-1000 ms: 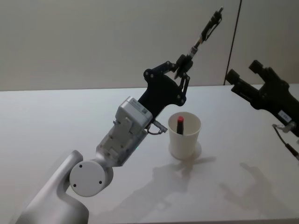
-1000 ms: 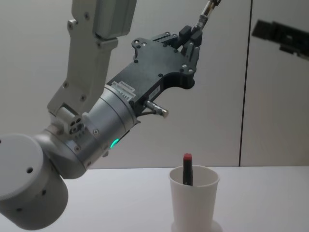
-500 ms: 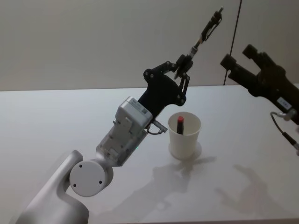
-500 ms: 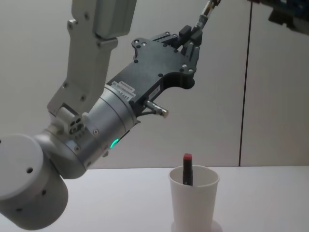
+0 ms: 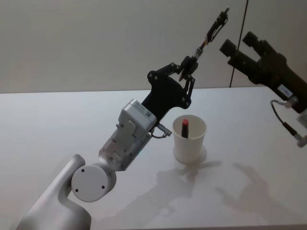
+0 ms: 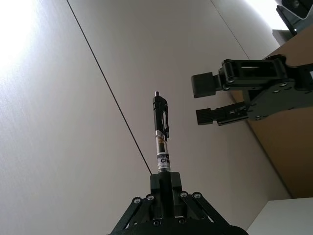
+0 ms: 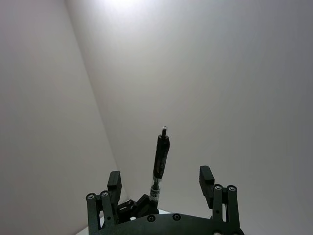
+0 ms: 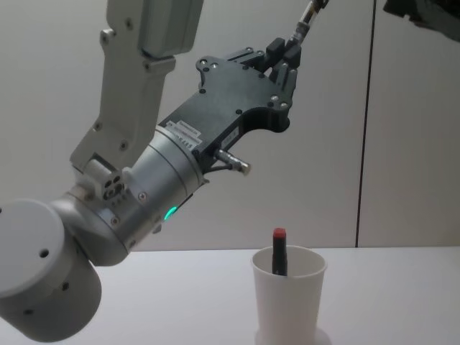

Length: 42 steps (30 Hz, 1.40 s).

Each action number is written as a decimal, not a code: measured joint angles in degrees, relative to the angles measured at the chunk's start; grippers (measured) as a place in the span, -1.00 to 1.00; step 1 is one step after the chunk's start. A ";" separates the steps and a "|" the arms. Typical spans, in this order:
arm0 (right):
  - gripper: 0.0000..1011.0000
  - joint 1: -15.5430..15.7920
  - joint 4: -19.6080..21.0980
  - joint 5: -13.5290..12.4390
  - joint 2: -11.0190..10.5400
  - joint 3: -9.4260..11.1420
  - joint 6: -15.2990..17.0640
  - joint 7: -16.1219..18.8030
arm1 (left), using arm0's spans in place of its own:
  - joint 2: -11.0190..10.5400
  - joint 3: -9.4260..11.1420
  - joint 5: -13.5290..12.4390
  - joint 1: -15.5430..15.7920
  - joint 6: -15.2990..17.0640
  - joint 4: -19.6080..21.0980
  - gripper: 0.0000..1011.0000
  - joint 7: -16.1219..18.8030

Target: Place the pen into the pen holder.

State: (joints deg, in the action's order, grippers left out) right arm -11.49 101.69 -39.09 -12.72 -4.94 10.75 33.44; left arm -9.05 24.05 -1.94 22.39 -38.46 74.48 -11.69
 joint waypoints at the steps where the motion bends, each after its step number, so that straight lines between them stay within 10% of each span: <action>1: 0.98 -0.48 -0.23 0.05 0.11 -0.13 0.10 -0.16 | 0.00 0.00 0.00 0.00 0.00 0.00 -0.74 0.00; 27: 0.95 -6.94 -5.27 1.03 1.37 -2.35 2.07 -0.52 | 0.00 0.00 0.00 0.00 0.00 0.00 -0.74 0.00; 42: 0.14 -8.74 -6.16 0.68 1.69 -3.46 2.43 -0.05 | 0.00 0.00 0.00 0.00 0.00 0.00 -0.74 0.00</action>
State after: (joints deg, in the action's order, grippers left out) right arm -20.23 95.52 -38.42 -11.03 -8.40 13.19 33.39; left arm -9.05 24.05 -1.94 22.39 -38.45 74.48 -11.69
